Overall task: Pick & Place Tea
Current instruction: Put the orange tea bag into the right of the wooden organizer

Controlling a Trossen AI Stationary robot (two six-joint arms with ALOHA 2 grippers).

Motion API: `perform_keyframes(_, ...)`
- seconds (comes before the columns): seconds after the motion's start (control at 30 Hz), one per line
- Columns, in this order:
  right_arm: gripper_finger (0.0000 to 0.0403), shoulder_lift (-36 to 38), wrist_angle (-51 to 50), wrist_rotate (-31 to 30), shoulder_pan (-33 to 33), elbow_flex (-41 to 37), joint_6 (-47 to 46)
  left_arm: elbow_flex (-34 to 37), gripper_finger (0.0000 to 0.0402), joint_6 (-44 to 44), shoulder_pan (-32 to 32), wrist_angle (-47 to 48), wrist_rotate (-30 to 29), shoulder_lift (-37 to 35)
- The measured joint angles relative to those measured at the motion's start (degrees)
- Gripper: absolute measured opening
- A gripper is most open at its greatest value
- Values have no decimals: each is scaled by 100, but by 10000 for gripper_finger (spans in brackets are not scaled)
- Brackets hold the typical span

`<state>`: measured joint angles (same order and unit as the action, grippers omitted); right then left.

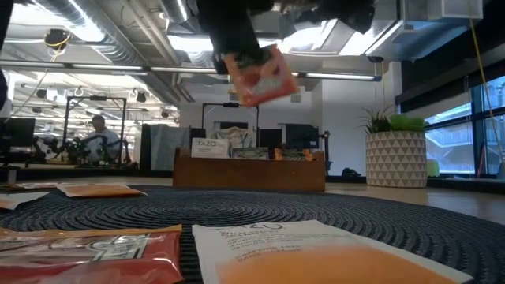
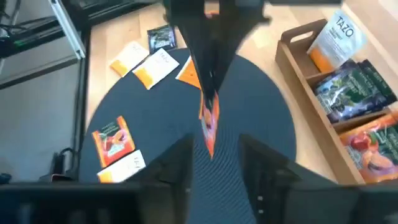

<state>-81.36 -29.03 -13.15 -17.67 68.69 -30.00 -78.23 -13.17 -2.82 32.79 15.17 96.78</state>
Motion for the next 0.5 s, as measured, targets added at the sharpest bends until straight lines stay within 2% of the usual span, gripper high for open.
perform_keyframes(0.13, 196, -211, 233, -251, 65, 0, 52, -117, 2, 94, 86, 140, 17, 230)
perform_keyframes(0.23, 217, -440, 363, 100, 140, 0, 236, -130, 3, 96, 146, 177, 93, 290)
perform_keyframes(0.33, 220, -668, 412, 274, 241, 0, 272, -134, 2, 96, 169, 134, 104, 284)
perform_keyframes(0.5, 201, -883, 525, 352, 389, 0, 349, -134, 3, 96, 183, 116, 104, 281)
